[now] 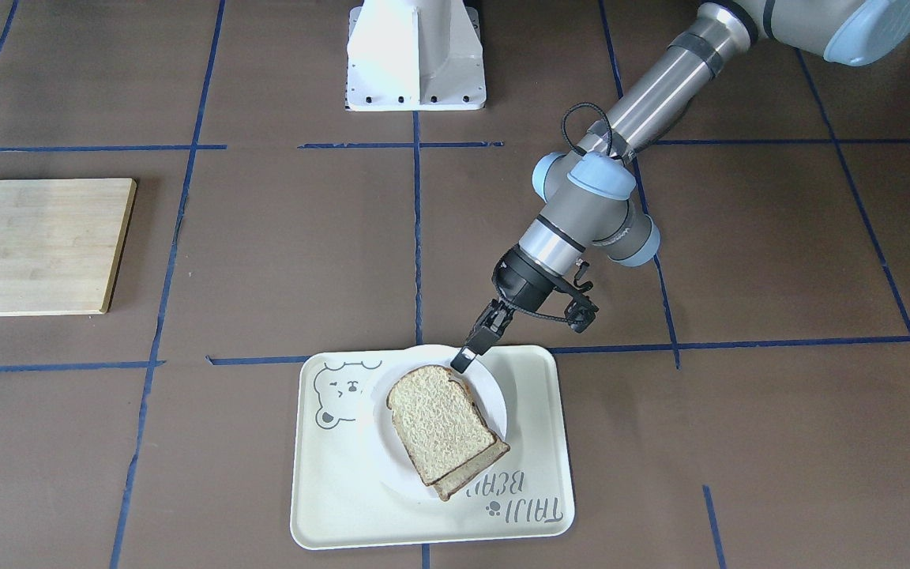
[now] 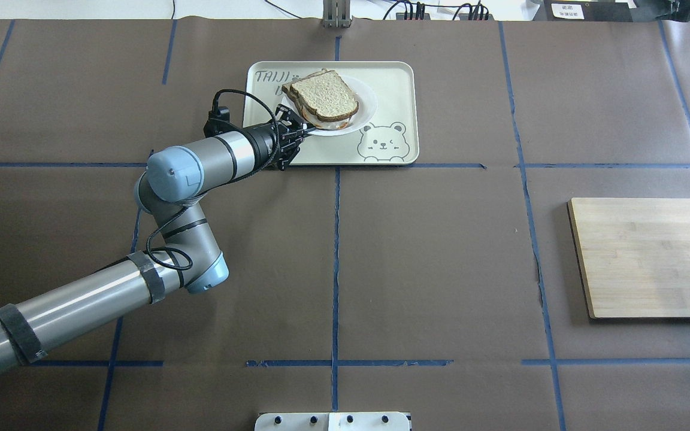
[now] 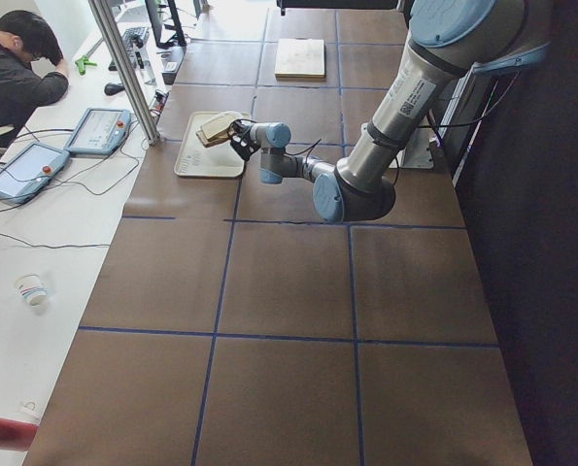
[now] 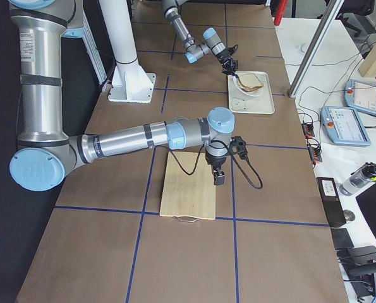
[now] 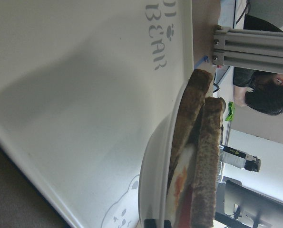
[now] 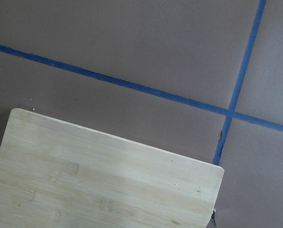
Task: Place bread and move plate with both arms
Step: 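Open the left gripper and withdraw the left arm from the tray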
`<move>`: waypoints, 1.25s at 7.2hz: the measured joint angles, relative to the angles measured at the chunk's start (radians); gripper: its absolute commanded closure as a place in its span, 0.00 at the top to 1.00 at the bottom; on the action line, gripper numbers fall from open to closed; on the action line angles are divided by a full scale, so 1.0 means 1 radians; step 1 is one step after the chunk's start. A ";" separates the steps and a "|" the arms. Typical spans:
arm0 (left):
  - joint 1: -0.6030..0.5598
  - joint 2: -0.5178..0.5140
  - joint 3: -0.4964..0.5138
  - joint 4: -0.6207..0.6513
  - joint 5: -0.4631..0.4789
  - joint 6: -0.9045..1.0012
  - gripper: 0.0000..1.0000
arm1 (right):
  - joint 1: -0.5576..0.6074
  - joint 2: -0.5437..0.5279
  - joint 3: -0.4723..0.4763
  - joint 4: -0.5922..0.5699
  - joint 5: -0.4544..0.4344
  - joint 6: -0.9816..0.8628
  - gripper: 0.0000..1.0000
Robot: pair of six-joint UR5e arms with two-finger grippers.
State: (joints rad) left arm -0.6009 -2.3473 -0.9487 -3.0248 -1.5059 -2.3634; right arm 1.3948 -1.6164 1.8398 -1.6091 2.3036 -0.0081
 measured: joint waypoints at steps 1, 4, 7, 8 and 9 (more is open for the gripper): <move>-0.004 -0.021 0.038 0.001 0.002 0.001 0.21 | 0.005 -0.007 -0.003 -0.001 0.003 0.000 1.00; -0.018 -0.032 0.060 0.006 -0.012 0.055 1.00 | 0.011 -0.002 -0.022 0.001 0.004 0.002 1.00; -0.102 0.094 -0.066 0.103 -0.227 0.271 1.00 | 0.013 0.004 -0.024 0.001 0.002 0.001 1.00; -0.161 0.154 -0.159 0.192 -0.337 0.364 1.00 | 0.015 0.004 -0.024 0.001 0.001 0.000 1.00; -0.242 0.200 -0.251 0.301 -0.447 0.448 1.00 | 0.016 0.003 -0.024 0.001 0.000 -0.001 1.00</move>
State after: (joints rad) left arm -0.8429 -2.1473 -1.1994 -2.7241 -1.9530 -1.9151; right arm 1.4110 -1.6131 1.8157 -1.6079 2.3032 -0.0087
